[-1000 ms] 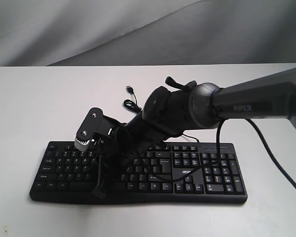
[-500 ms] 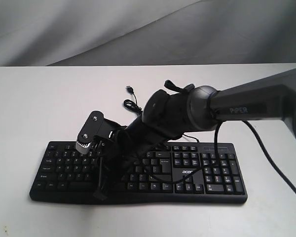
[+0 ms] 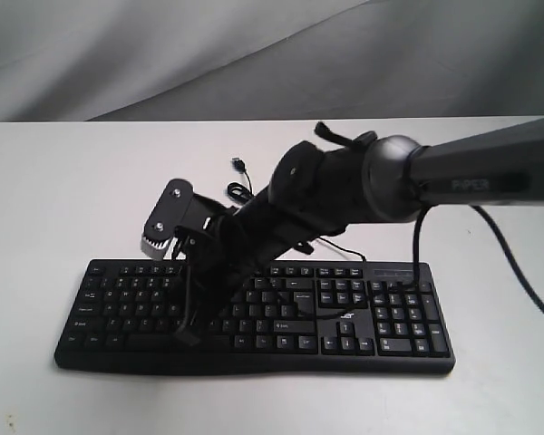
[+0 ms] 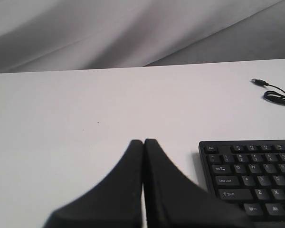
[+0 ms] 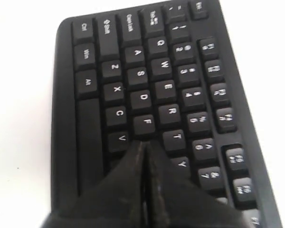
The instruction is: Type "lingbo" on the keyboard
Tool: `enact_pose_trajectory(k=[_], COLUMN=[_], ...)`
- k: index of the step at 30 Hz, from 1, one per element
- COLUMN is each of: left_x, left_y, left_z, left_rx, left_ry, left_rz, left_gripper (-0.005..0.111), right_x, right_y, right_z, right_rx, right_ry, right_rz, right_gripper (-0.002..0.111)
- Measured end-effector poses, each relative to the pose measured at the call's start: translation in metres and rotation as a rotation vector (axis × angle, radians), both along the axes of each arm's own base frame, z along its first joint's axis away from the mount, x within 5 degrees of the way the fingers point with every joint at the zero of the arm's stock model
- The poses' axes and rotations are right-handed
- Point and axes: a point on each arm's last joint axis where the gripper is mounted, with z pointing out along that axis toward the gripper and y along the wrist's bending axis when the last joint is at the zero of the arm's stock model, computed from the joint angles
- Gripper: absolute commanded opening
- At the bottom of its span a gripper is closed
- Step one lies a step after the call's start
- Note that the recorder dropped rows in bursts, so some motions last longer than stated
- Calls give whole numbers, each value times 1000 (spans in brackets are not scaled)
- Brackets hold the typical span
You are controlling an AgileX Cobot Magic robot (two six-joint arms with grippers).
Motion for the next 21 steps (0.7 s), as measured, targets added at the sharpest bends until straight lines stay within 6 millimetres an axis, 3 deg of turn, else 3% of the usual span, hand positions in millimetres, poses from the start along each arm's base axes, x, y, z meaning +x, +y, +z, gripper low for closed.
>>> enact_pose_trajectory(k=[4, 11, 21], left_x=[0, 0, 0], left_y=[0, 0, 0], left_z=[0, 0, 0], left_rx=[0, 0, 0], left_ry=[0, 0, 0], left_rz=[0, 0, 0], left_gripper=[1, 1, 1], right_x=[8, 13, 13], right_y=[-15, -39, -48], right_z=[12, -2, -10], right_rx=[-20, -71, -53], right_ry=[-3, 44, 36], right_rz=[-16, -48, -64], right_gripper=[0, 0, 0])
